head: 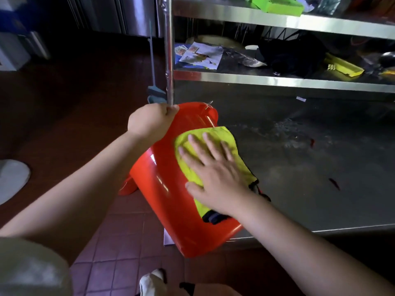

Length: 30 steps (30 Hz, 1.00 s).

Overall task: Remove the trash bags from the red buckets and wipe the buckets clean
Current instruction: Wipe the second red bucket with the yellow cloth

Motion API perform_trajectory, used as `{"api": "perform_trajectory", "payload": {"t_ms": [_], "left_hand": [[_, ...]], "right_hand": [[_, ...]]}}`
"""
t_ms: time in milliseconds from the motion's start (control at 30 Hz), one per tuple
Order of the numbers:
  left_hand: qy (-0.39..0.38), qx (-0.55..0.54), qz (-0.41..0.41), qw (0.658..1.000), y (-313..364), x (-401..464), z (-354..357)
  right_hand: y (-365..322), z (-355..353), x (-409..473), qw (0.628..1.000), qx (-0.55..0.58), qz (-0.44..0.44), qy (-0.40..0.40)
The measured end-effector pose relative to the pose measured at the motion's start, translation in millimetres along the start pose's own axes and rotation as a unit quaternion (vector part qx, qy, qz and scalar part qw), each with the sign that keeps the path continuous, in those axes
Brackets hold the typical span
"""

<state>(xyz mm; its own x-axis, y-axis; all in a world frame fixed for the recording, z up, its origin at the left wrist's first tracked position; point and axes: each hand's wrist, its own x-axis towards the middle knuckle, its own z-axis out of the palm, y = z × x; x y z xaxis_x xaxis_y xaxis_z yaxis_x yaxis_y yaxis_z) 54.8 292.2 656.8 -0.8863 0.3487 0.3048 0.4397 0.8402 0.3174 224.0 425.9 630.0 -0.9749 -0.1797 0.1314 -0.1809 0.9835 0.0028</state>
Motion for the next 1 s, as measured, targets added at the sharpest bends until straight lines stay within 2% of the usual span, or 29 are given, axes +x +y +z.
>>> {"api": "perform_trajectory", "payload": {"t_ms": [100, 167, 333, 400, 433, 467, 533, 567, 633, 700, 733, 767, 867, 933, 1000], "left_hand": [[0.010, 0.002, -0.010, 1.000, -2.3, -1.9, 1.7], [0.029, 0.008, -0.024, 0.999, -3.2, -5.8, 2.8], [0.063, -0.010, -0.049, 0.997, -8.4, -17.1, 5.2], [0.067, -0.023, -0.062, 0.996, -17.6, -23.7, 3.8], [0.070, -0.032, -0.070, 0.995, -23.1, -27.9, 3.3], [0.072, -0.041, -0.083, 0.993, -28.6, -32.6, 3.0], [0.077, -0.062, -0.114, 0.989, -35.3, -40.3, 2.8], [0.080, -0.069, -0.128, 0.986, -36.0, -42.5, 3.0], [0.090, -0.072, -0.149, 0.982, -33.5, -43.3, 3.4], [0.095, -0.071, -0.168, 0.979, -28.1, -39.8, 5.6], [0.095, -0.075, -0.177, 0.977, -24.7, -37.0, 7.2], [0.094, -0.081, -0.186, 0.975, -21.0, -34.1, 9.3], [0.091, -0.083, -0.193, 0.974, -10.8, -22.0, 15.5], [0.086, -0.077, -0.183, 0.976, -5.7, -14.6, 18.3], [0.083, -0.074, -0.168, 0.979, -3.2, -7.8, 20.9]], "right_hand": [[-19.6, 7.3, -22.2, 0.993, -0.055, -0.105, 0.005], [-17.5, 7.9, -31.1, 0.991, -0.052, -0.120, 0.006], [8.3, 8.6, -26.4, 0.998, 0.026, -0.056, 0.016], [30.9, 13.5, -21.9, 0.991, 0.133, 0.005, 0.008], [43.3, 16.3, -20.4, 0.974, 0.222, 0.047, -0.003], [54.7, 19.6, -19.1, 0.941, 0.324, 0.097, -0.014], [71.8, 26.6, -13.9, 0.855, 0.477, 0.198, -0.039], [76.5, 28.5, -11.0, 0.827, 0.508, 0.234, -0.053], [81.3, 29.3, -7.9, 0.812, 0.516, 0.260, -0.079], [81.7, 22.7, -7.4, 0.814, 0.523, 0.241, -0.080], [80.8, 16.9, -7.3, 0.824, 0.512, 0.231, -0.075], [78.6, 11.2, -7.4, 0.852, 0.472, 0.216, -0.068], [60.1, -4.1, -9.4, 0.962, 0.218, 0.149, -0.063], [37.9, -6.0, -19.7, 0.992, 0.064, 0.093, -0.052], [17.3, -1.3, -36.6, 0.999, -0.025, 0.027, -0.024]]}}
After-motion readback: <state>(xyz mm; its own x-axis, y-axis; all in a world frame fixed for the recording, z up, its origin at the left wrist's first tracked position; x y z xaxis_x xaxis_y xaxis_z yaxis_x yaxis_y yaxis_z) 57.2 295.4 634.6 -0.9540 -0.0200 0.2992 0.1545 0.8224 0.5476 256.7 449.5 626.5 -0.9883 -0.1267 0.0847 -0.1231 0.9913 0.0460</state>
